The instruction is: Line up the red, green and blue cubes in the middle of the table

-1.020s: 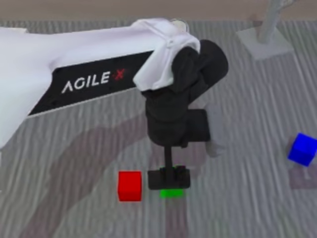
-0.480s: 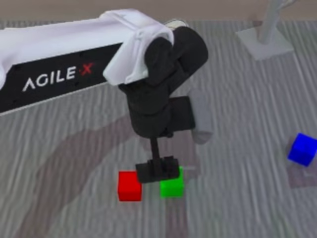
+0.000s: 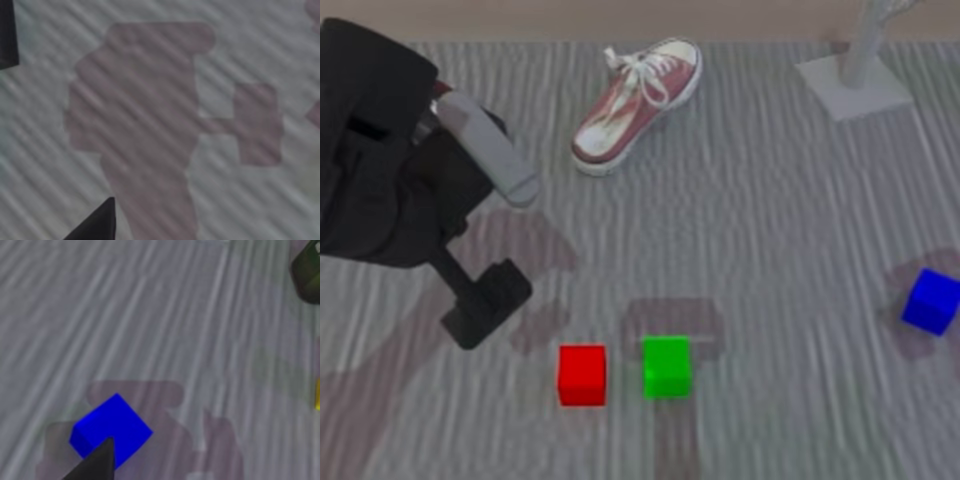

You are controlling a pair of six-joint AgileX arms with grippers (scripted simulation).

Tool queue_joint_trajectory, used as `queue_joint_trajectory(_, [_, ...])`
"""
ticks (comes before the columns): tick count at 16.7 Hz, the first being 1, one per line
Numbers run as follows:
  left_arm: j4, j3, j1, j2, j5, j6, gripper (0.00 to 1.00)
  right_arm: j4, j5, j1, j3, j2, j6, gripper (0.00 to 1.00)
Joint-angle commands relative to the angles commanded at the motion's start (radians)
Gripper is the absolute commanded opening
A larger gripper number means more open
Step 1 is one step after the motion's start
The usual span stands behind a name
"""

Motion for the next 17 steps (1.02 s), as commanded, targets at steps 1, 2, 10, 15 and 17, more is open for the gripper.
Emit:
queue_joint_trajectory(1, [0.055, -0.090, 0.046, -0.109, 0.000, -0.038, 1.00, -0.054, 0.000, 0.007, 0.064, 0.105, -0.045, 1.00])
queue_joint_trajectory(2, [0.110, -0.182, 0.091, -0.219, 0.000, -0.076, 1.00, -0.107, 0.000, 0.013, 0.128, 0.209, -0.091, 1.00])
queue_joint_trajectory(10, [0.526, -0.781, 0.378, -0.950, 0.009, -0.341, 1.00, -0.486, -0.003, 0.065, 0.591, 0.886, -0.416, 1.00])
queue_joint_trajectory(15, [0.710, -0.952, 0.469, -1.202, 0.019, -0.443, 1.00, -0.612, -0.003, 0.082, 0.772, 1.120, -0.535, 1.00])
queue_joint_trajectory(17, [0.743, -0.976, 0.482, -1.248, 0.022, -0.461, 1.00, -0.633, -0.003, 0.085, 0.804, 1.157, -0.554, 1.00])
